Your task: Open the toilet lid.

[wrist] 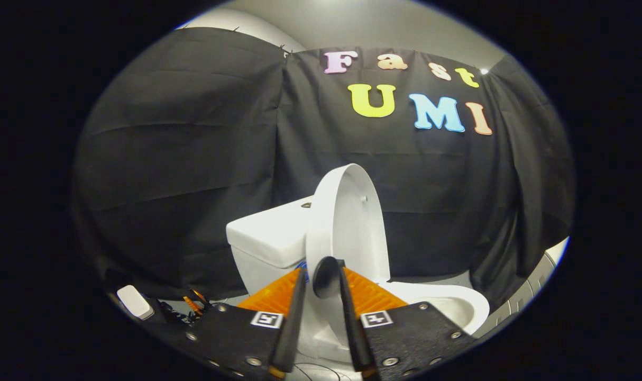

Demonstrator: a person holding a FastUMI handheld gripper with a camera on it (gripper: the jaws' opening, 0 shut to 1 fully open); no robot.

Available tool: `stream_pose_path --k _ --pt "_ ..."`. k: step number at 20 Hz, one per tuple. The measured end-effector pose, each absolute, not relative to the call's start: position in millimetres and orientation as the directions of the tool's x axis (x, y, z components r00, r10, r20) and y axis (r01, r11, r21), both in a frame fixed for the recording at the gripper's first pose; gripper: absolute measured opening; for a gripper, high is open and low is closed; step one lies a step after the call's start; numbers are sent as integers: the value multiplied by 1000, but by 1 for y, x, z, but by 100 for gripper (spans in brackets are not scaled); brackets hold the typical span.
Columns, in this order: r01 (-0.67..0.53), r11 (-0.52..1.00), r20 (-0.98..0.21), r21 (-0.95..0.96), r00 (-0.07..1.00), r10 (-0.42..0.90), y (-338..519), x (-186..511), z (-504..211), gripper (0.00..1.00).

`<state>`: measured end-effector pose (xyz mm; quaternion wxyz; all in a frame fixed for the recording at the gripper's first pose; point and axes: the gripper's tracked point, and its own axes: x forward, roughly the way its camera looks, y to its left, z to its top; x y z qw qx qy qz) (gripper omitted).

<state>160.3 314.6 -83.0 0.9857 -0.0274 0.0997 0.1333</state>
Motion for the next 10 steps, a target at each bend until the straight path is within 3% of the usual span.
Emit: stream_pose_path --k 4,10 --pt "-252 968 -127 -15 960 248 279 149 -55 95" --pt "-208 977 42 -41 977 210 199 119 8 96"
